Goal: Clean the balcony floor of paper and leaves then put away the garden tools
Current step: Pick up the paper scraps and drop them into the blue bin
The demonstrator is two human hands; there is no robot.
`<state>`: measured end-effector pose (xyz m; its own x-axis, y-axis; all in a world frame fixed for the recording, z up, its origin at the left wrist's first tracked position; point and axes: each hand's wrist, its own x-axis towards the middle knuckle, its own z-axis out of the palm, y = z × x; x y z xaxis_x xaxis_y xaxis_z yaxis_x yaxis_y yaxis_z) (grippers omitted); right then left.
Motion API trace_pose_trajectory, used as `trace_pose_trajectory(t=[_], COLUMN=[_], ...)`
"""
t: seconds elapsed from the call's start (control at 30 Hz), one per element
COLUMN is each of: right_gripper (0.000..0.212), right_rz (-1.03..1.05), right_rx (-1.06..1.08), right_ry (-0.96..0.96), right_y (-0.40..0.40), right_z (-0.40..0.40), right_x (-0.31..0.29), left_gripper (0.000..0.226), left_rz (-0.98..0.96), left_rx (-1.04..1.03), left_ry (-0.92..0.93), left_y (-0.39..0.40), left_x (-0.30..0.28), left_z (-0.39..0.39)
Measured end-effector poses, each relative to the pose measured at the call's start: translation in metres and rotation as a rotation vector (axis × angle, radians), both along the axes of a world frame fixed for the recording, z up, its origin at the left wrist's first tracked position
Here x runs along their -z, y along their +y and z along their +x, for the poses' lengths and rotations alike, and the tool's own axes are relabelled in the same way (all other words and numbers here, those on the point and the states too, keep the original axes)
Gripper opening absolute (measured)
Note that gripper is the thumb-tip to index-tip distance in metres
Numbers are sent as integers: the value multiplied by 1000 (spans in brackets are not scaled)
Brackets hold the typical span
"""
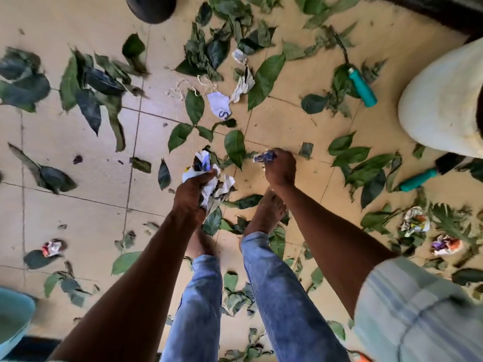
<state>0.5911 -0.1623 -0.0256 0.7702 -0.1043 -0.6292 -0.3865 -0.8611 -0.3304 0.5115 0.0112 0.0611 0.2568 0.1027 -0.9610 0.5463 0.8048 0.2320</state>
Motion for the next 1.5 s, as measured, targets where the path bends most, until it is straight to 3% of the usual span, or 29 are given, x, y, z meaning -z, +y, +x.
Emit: trace_pose_trajectory(t=[0.13, 0.2, 0.27, 0.43, 0.57, 0.7, 0.83, 1.0, 1.07, 1.13, 1.2, 1.27, 1.33, 1.43, 1.5], right_gripper=[26, 21, 14, 25, 27, 28, 35, 57, 69, 67, 44, 27, 36, 35, 33], right_rz=[128, 136, 120, -156, -164, -170, -135, 13, 22, 40, 104, 132, 119, 50, 36], right_rx=[-15, -56, -151, -532, -732, -577, -437, -283, -172, -69, -84, -110, -200, -334, -340], right_ry=[8, 15, 22, -87, -189, -65, -53, -193, -180, -106, -8, 77, 101, 166, 135], right_y=[16, 28, 43, 82, 106, 114, 110, 107, 109, 112, 120, 132, 142, 154, 161], right_z=[27, 43, 60, 101, 124, 117, 101, 79, 74, 73, 75, 76, 76, 75, 78], right_x=[-43, -51, -51, -22, 20, 46, 42, -1, -22, -37, -44, -40, -27, 12, 30], left_gripper=[8, 24, 26, 17, 24, 19, 19, 17, 15, 10, 10, 24, 33, 15, 14], left_rz=[78, 52, -7, 17, 25, -9, -19, -49, -78, -105, -102, -101, -102, -98, -87], left_rx=[-24, -36, -36, 0, -46, -58, -89, -179, -190, -187, -186, -200, -217, -220, -250], left_ry=[4, 13, -17, -62, -80, -143, -90, -88, -110, -125, -117, -105, -81, -94, -90], left_y=[6, 12, 19, 47, 76, 91, 101, 108, 109, 109, 109, 109, 108, 109, 113], left_x=[-25, -31, -30, 0, 40, 57, 67, 50, 35, 19, 10, 9, 12, 23, 38], left_z=[19, 27, 35, 54, 67, 76, 70, 55, 52, 52, 53, 51, 49, 47, 44])
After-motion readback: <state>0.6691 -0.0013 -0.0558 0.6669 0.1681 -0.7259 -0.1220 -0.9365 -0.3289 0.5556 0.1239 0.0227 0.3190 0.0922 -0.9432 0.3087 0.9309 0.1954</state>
